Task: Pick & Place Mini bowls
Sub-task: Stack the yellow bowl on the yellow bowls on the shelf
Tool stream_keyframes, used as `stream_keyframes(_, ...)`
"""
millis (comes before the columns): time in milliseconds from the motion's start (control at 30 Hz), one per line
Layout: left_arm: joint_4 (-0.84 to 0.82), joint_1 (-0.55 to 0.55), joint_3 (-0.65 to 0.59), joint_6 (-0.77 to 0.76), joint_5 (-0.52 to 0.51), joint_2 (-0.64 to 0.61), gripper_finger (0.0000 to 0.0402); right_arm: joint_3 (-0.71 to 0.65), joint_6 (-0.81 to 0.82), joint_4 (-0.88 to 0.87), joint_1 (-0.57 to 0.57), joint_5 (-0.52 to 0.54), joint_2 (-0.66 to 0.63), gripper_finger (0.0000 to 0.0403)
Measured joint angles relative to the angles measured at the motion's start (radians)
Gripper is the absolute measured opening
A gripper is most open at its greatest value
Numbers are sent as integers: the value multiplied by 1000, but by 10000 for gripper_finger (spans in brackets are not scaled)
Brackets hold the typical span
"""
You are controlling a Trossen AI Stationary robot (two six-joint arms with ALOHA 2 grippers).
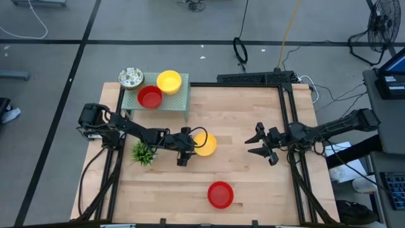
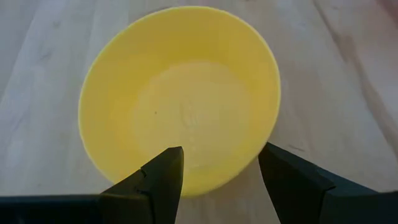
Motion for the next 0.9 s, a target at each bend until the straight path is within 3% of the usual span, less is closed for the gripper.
stream_keyframes(333,-30,8,0,30,0,0,202,-90,12,139,0,0,-8,171)
stream_keyframes(733,-27,11,1,80,-3,5,23,-90,5,164,0,-2,-8,171)
stream_keyframes(900,15,11,3,74,-3,0,12,-90,5,164,0,-5,-8,171)
